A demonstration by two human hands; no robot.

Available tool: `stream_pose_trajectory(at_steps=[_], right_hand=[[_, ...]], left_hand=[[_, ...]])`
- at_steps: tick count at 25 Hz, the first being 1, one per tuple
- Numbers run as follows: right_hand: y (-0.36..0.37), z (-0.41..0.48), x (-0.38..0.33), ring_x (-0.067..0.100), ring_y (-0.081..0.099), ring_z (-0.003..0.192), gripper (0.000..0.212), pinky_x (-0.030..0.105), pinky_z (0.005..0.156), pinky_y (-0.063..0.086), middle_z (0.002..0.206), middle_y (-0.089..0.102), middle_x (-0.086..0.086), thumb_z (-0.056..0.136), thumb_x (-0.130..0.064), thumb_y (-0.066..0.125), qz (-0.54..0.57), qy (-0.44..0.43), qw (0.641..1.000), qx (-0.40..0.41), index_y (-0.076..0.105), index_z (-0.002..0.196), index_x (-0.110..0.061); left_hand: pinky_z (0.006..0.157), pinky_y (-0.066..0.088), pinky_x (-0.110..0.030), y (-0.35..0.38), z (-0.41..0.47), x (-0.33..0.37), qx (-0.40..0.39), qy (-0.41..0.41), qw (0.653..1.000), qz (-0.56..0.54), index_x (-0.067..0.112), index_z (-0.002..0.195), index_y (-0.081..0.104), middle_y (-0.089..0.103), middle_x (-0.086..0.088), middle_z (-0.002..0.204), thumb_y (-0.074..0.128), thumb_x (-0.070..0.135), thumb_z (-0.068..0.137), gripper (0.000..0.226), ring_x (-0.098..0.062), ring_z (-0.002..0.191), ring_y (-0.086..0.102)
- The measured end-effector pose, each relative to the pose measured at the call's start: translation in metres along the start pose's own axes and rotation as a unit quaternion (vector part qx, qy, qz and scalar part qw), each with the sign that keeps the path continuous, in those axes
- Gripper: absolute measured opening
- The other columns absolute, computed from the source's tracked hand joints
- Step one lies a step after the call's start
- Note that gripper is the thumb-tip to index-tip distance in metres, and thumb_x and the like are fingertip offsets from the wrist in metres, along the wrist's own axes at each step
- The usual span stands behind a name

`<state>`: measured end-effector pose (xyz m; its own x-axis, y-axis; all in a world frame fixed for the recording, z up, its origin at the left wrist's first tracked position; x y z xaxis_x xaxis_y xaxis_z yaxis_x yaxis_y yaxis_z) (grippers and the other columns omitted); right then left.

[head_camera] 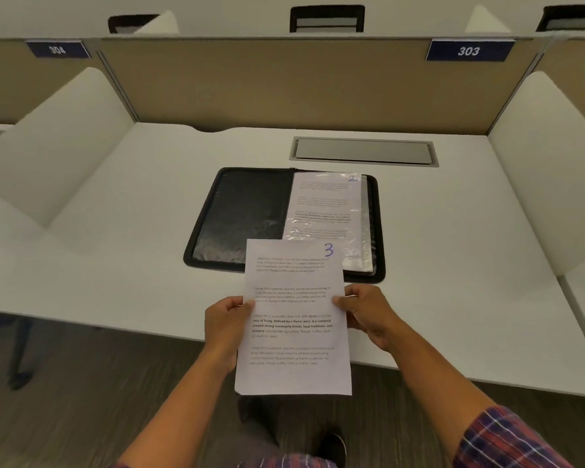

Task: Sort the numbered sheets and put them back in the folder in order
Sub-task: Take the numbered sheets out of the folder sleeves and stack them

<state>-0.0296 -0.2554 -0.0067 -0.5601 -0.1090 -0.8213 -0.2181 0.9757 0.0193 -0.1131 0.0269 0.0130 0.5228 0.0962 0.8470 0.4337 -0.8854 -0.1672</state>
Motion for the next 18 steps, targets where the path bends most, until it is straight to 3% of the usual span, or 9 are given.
stream_pose_trajectory(at_steps=[4,9,18], right_hand=[[0.025,0.021,-0.013,0.021,0.079,0.089,0.012,0.034,0.068,0.064,0.103,0.080,0.006,0.101,-0.014,0.068,-0.034,-0.011,0.999,0.006,0.069,0.108,-0.004],[0.061,0.067,-0.034,0.024,0.079,0.088,0.013,0.047,0.080,0.066,0.100,0.081,0.007,0.101,-0.009,0.065,-0.046,-0.001,0.999,0.015,0.071,0.104,0.001],[0.147,0.166,-0.107,0.026,0.077,0.082,0.020,0.040,0.071,0.065,0.092,0.078,0.010,0.096,-0.011,0.072,-0.064,-0.017,0.991,0.112,0.062,0.081,-0.001]], left_hand=[[0.080,0.064,-0.053,-0.013,0.033,0.022,0.028,0.010,1.000,0.000,0.014,0.098,0.076,0.080,-0.001,0.088,0.069,0.018,0.100,0.008,-0.028,0.082,0.078],[0.079,0.065,-0.050,-0.030,0.095,0.050,0.051,0.021,0.998,0.008,0.015,0.092,0.078,0.080,-0.001,0.086,0.070,0.017,0.098,0.010,-0.029,0.084,0.078],[0.074,0.063,-0.036,-0.085,0.238,0.120,0.067,0.024,0.997,0.039,0.019,0.090,0.077,0.079,0.000,0.088,0.064,0.015,0.099,0.016,-0.021,0.083,0.077]])
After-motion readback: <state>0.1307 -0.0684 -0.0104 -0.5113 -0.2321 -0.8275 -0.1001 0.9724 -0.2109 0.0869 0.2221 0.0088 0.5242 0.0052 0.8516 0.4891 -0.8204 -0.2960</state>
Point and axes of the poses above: each hand's wrist, its own z-axis towards the middle knuckle, its own y-axis out of the palm, x = y × z, the point moved 8 cm from there along z, towards the middle knuckle
